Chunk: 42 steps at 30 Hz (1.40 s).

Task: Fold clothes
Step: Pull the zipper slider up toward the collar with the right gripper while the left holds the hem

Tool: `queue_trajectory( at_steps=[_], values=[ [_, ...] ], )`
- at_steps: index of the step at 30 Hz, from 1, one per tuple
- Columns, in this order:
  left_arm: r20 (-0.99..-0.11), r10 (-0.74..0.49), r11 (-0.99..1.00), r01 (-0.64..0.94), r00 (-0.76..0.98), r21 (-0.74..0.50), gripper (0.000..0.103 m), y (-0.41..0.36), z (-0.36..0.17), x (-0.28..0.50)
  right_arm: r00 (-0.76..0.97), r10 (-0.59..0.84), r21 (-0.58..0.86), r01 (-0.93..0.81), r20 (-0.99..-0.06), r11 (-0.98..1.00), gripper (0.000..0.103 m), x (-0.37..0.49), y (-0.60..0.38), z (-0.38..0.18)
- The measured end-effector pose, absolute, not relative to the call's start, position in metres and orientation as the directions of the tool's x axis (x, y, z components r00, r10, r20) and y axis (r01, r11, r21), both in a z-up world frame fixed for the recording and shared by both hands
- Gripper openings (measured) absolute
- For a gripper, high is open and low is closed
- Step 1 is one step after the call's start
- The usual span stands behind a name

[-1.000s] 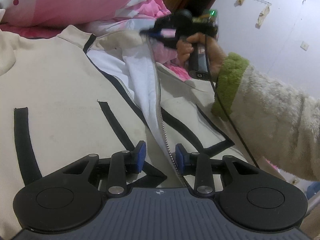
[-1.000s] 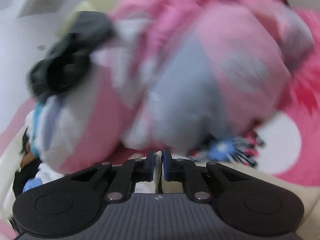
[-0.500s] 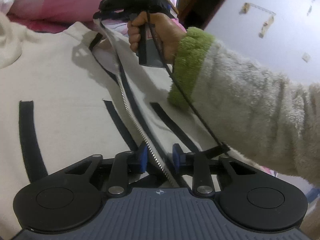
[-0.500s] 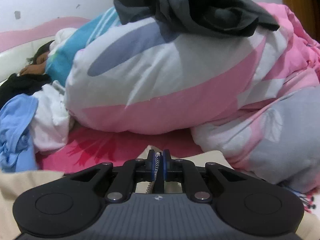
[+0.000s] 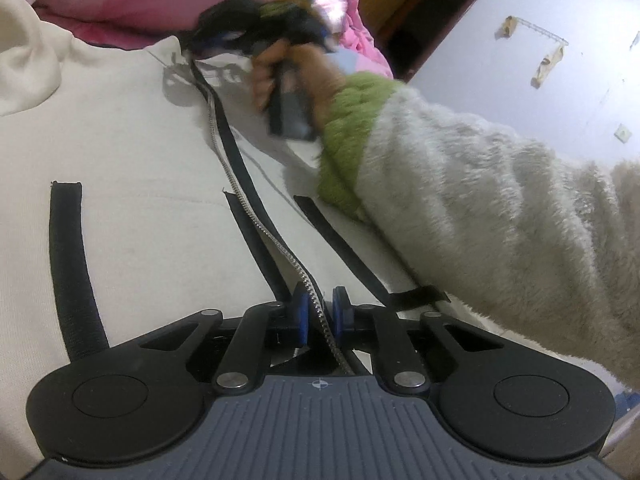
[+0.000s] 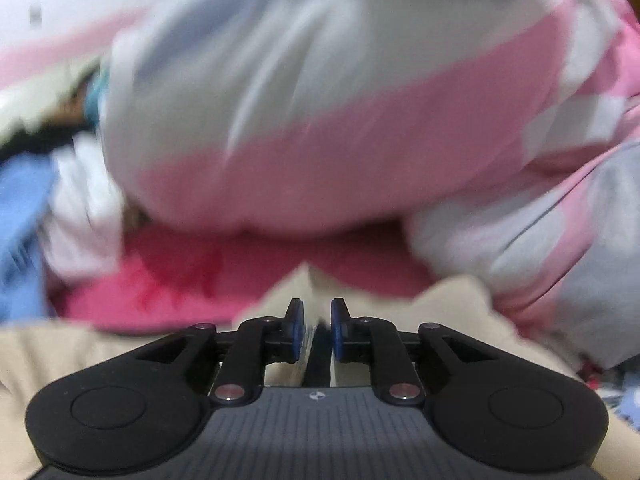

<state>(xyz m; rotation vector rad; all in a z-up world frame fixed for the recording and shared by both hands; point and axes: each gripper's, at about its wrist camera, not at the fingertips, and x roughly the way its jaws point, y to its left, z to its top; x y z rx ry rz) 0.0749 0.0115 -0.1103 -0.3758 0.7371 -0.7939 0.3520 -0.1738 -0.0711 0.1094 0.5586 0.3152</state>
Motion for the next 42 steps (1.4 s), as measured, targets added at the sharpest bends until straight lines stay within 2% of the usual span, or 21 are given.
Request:
queue_trajectory(
  at_steps=[3, 5, 8, 9, 12, 17, 20, 21, 22, 23, 28, 33, 39, 41, 42],
  values=[
    [-0.453, -0.755, 0.655, 0.507, 0.474, -0.561, 0.011, 0.012, -0.110, 0.076, 0.837, 0.344, 0.277, -0.241, -0.426, 0.930, 0.017, 0.339, -0.202, -0.042],
    [-0.453, -0.755, 0.655, 0.506, 0.474, -0.561, 0.011, 0.015, -0.111, 0.075, 0.848, 0.307, 0.276, -0.200, -0.432, 0.940, 0.018, 0.327, -0.222, -0.027],
    [-0.454, -0.754, 0.656, 0.507, 0.474, -0.559, 0.012, 0.018, -0.112, 0.074, 0.827, 0.254, 0.208, -0.169, -0.501, 0.963, 0.019, 0.322, -0.243, -0.022],
    [-0.453, -0.755, 0.655, 0.508, 0.474, -0.560, 0.012, 0.018, -0.111, 0.075, 0.811, 0.233, 0.175, -0.164, -0.536, 0.971, 0.024, 0.325, -0.247, -0.025],
    [-0.451, -0.758, 0.652, 0.509, 0.472, -0.563, 0.012, 0.018, -0.111, 0.077, 0.751, 0.220, 0.118, -0.188, -0.623, 0.975, 0.049, 0.343, -0.249, -0.038],
    [-0.442, -0.766, 0.641, 0.510, 0.466, -0.573, 0.013, 0.019, -0.113, 0.077, 0.654, 0.214, 0.071, -0.238, -0.725, 0.969, 0.052, 0.379, -0.236, -0.058],
    [-0.442, -0.767, 0.640, 0.510, 0.466, -0.574, 0.013, 0.017, -0.112, 0.076, 0.588, 0.226, 0.104, -0.235, -0.777, 0.966, 0.046, 0.396, -0.234, -0.069],
    [-0.442, -0.766, 0.641, 0.510, 0.466, -0.573, 0.013, 0.017, -0.112, 0.076, 0.587, 0.235, 0.105, -0.247, -0.774, 0.963, 0.024, 0.394, -0.232, -0.069],
    [-0.443, -0.766, 0.642, 0.511, 0.467, -0.572, 0.013, 0.017, -0.111, 0.076, 0.615, 0.240, 0.084, -0.272, -0.751, 0.959, 0.017, 0.388, -0.228, -0.065],
    [-0.444, -0.764, 0.644, 0.511, 0.468, -0.570, 0.013, 0.017, -0.111, 0.075, 0.640, 0.246, 0.062, -0.296, -0.727, 0.953, 0.015, 0.382, -0.225, -0.060],
    [-0.449, -0.758, 0.651, 0.513, 0.472, -0.559, 0.013, 0.015, -0.110, 0.075, 0.779, 0.209, -0.073, -0.310, -0.592, 0.948, 0.014, 0.361, -0.214, -0.048],
    [-0.448, -0.758, 0.651, 0.516, 0.474, -0.557, 0.013, 0.013, -0.110, 0.077, 0.786, 0.154, -0.155, -0.302, -0.599, 0.941, 0.015, 0.376, -0.205, -0.079],
    [-0.441, -0.764, 0.645, 0.516, 0.471, -0.564, 0.013, 0.012, -0.111, 0.077, 0.804, 0.132, -0.180, -0.284, -0.580, 0.942, 0.025, 0.366, -0.198, -0.068],
    [-0.440, -0.764, 0.644, 0.517, 0.471, -0.564, 0.013, 0.012, -0.111, 0.076, 0.847, 0.104, -0.196, -0.237, -0.522, 0.952, 0.043, 0.356, -0.199, -0.054],
    [-0.440, -0.764, 0.644, 0.518, 0.471, -0.564, 0.013, 0.012, -0.112, 0.076, 0.867, 0.089, -0.204, -0.213, -0.490, 0.955, 0.057, 0.350, -0.199, -0.047]
  ],
)
